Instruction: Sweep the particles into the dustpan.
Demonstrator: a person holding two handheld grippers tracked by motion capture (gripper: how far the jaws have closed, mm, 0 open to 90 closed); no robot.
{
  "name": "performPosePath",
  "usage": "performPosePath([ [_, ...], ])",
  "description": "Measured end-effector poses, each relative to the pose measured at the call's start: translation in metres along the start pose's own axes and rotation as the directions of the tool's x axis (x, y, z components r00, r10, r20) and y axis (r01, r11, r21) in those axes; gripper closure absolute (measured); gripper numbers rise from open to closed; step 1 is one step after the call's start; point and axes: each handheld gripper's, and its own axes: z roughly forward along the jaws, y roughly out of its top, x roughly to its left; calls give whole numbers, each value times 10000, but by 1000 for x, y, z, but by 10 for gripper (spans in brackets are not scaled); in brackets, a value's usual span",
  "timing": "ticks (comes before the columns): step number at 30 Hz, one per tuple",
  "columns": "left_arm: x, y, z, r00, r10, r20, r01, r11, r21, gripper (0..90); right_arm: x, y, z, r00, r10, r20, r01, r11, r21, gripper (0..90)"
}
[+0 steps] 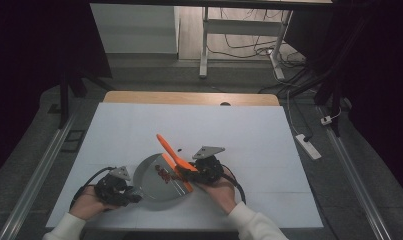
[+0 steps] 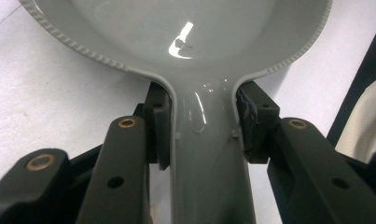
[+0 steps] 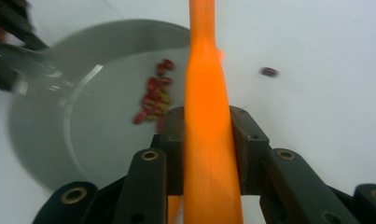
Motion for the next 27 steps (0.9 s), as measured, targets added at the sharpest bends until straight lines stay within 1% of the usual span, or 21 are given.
performPosePath([
  [1,0,0,0,10000,-5,10,5,10000,8,616,2,1,0,9999,-9,-144,8,10000,-97,694],
  [2,0,0,0,10000,-4,25,4,10000,19,616,3,3,0,9984,175,-529,-184,9997,-171,694],
  [3,0,0,0,10000,-4,26,4,10000,23,616,4,4,0,9947,344,-965,-368,9990,-235,695],
  [4,0,0,0,10000,-2,24,2,10000,20,616,6,4,0,9925,400,-1156,-434,9987,-270,694],
  [5,0,0,0,10000,-9,37,9,10000,6,616,9,6,-1,9932,203,-1148,-245,9991,-352,694],
  [6,0,0,0,10000,-18,37,18,10000,-6,616,10,7,-1,9947,-20,-1030,-26,9990,-449,694],
  [7,0,0,0,10000,-19,48,19,10000,-10,616,11,8,-3,9957,-138,-915,88,9985,-545,694],
  [10,1,-1,1,10000,-24,95,24,10000,7,615,4,9,-10,9981,-51,-613,-4,9960,-896,694],
  [14,1,-1,1,10000,-45,59,45,10000,3,615,-10,7,-17,9998,-91,177,108,9954,-954,694],
  [16,2,-1,0,10000,-23,24,23,10000,-11,616,-16,6,-19,9994,-49,341,80,9957,-922,694],
  [17,2,-1,0,9999,-158,47,159,9998,-83,616,-19,5,-20,9988,-22,483,66,9958,-918,694],
  [21,3,-1,-1,9996,-277,-27,277,9994,-207,615,-28,5,-20,9962,6,874,75,9958,-915,694],
  [22,4,-1,-1,9997,-228,-47,227,9995,-226,616,-30,5,-20,9956,35,937,52,9957,-925,694],
  [24,4,0,-1,9996,-265,-67,263,9992,-289,616,-35,7,-18,9936,8,1131,97,9957,-922,694],
  [27,6,0,-1,9992,-403,-52,400,9985,-367,616,-43,12,-14,9891,-47,1470,185,9955,-928,694],
])
